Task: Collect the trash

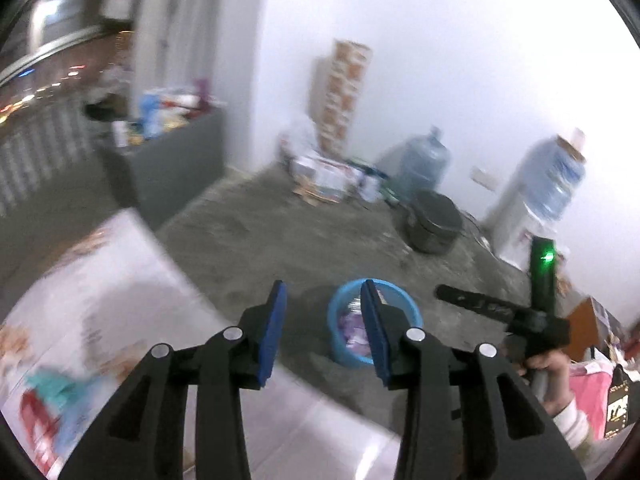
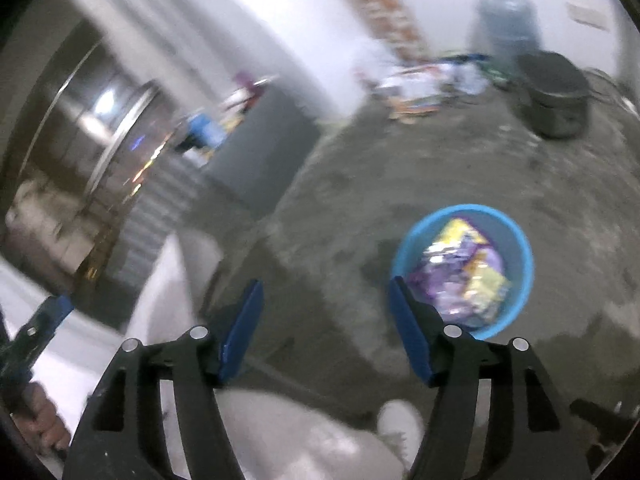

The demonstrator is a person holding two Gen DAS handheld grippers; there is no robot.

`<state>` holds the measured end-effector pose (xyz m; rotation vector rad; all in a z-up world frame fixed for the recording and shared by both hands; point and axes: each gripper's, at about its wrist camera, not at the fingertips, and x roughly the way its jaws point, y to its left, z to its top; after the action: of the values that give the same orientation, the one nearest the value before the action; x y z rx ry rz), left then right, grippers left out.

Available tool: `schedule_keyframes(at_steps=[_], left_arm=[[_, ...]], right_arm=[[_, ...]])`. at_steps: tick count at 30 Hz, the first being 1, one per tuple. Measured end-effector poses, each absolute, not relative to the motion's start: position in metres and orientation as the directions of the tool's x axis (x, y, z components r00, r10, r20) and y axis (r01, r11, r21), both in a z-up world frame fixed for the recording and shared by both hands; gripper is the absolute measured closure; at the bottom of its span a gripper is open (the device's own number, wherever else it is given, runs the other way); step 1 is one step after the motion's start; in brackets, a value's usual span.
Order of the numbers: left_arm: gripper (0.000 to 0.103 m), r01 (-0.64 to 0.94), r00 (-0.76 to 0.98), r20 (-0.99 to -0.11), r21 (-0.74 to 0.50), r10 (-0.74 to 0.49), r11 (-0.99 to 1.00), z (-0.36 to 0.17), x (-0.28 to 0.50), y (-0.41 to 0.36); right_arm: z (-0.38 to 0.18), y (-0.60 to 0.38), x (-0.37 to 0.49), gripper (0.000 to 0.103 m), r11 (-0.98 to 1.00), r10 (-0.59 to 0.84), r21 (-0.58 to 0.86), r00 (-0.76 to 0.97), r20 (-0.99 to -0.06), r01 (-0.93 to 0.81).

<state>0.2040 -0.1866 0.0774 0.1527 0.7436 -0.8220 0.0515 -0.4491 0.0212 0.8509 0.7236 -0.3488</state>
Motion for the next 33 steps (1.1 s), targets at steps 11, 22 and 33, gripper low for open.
schedule_keyframes(at_steps=[11, 22, 33], left_arm=[[0.066, 0.304, 0.671, -0.632, -0.244, -0.389, 0.921, 0.067, 0.211, 0.046], [0.072, 0.202, 0.680, -0.632, -0.326, -0.372, 0.924, 0.032, 0.202, 0.119], [0.076, 0.109, 0.644, -0.669, -0.400, -0.371, 0.910, -0.008, 0.178, 0.167]], right_arm=[[0.035, -0.352, 0.133, 0.040, 0.685, 0.339, 0.663, 0.674, -0.657, 0.302], [0.026, -0.258, 0.194, 0.040, 0.664, 0.533, 0.721, 0.550, -0.643, 0.199], [0.013, -0.223, 0.218, 0.040, 0.601, 0.645, 0.775, 0.453, -0.615, 0.197]])
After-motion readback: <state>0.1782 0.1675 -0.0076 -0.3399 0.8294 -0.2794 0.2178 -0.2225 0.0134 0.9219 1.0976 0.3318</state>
